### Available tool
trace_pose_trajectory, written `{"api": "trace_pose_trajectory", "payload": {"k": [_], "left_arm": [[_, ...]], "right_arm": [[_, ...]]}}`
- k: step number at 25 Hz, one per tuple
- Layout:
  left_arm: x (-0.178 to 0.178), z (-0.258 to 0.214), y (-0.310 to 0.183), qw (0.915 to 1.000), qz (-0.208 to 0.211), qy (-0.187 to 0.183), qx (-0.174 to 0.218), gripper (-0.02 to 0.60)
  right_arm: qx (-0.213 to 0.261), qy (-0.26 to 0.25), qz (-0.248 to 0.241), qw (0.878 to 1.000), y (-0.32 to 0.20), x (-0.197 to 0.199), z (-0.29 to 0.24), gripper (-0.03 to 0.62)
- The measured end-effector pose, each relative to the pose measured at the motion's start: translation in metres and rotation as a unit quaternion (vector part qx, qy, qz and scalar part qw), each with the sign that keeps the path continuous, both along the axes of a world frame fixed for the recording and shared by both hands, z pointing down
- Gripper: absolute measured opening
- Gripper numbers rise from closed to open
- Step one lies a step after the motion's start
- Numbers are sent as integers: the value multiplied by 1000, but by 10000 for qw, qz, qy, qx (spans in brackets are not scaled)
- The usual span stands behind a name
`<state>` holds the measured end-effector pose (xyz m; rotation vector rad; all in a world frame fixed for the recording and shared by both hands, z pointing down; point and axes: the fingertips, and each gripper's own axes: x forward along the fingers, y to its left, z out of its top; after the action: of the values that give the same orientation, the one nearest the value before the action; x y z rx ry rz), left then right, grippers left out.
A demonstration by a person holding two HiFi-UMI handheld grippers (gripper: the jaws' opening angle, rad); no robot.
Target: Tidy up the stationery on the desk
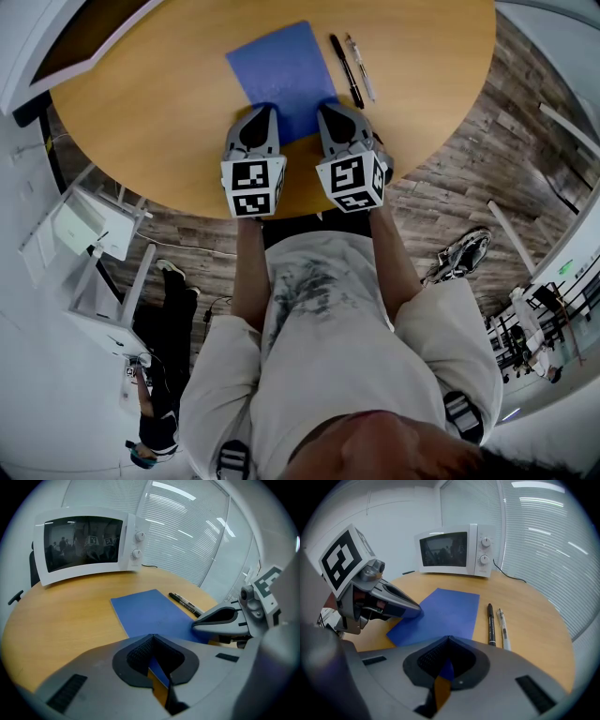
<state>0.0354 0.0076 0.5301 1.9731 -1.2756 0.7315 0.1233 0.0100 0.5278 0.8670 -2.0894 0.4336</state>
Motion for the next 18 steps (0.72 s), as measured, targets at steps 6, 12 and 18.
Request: {"api": "trace_pose_trajectory", "payload": {"k": [6,12,18], "left_arm": [[1,0,2,10000,-12,-10,5,9],[2,-1,2,10000,-68,-27,59,9],[-1,-3,4,9998,-124,31,148,9]], "right_arm": [[-3,32,-57,10000,2,1,1,63],[-6,88,-157,9998,2,1,0,63],[13,98,-205,9997,3,-1,-1,63]]}}
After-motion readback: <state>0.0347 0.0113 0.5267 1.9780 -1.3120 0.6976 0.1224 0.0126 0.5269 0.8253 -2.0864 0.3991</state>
